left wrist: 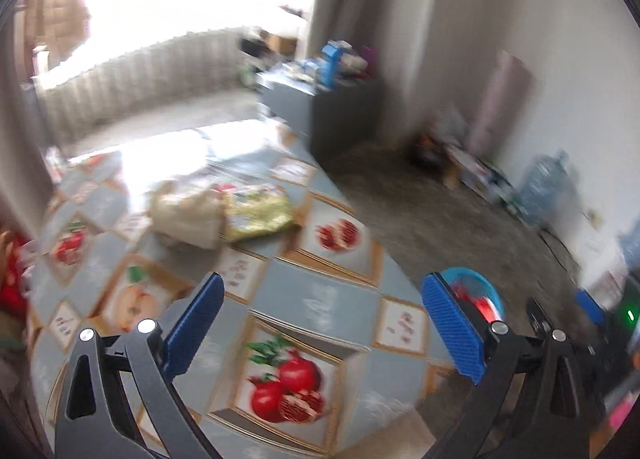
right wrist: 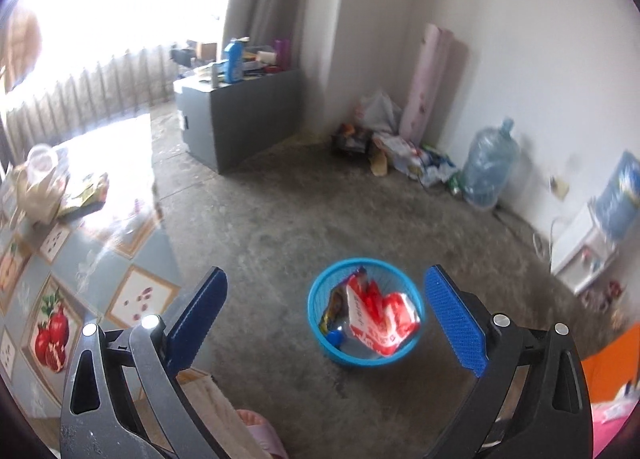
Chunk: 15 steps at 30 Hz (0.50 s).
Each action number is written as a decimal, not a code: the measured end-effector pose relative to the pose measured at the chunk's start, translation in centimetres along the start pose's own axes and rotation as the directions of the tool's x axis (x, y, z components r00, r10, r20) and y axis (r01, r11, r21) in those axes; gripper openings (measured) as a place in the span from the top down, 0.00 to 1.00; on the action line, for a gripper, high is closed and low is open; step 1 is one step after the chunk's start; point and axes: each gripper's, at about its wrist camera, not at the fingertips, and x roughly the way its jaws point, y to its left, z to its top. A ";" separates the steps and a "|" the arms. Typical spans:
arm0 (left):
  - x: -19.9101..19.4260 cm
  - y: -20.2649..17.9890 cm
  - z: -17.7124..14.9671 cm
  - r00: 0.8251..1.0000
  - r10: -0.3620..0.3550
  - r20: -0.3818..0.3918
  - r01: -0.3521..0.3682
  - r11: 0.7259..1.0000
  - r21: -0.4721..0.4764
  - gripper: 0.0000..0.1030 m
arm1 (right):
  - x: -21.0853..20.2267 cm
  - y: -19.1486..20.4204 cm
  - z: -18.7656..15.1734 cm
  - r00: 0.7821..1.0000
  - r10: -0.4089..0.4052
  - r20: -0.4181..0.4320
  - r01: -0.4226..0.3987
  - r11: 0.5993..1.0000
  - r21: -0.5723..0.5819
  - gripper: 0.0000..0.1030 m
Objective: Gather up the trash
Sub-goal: 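Move both open tools back toward the table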
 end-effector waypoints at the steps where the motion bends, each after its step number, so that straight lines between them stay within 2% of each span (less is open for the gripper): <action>1: -0.1 0.2 -0.1 1.000 0.003 0.016 -0.003 1.000 -0.012 0.06 | -0.1 0.4 0.1 1.000 0.003 0.005 -0.003 1.000 -0.014 0.08; 4: 0.1 1.1 -0.1 1.000 -0.022 -0.022 0.021 0.999 -0.050 0.06 | -0.5 1.4 0.4 1.000 0.021 0.018 -0.020 0.999 -0.048 0.08; 10: 0.9 2.6 -0.9 0.980 -0.168 -0.105 0.151 0.977 -0.150 0.06 | -1.2 2.0 0.6 0.995 0.093 0.045 -0.091 0.995 -0.046 0.08; 15: 0.2 4.0 -1.0 0.976 -0.209 -0.053 0.193 0.956 -0.222 0.06 | -1.4 2.5 0.6 0.987 0.147 0.071 -0.143 0.987 -0.069 0.08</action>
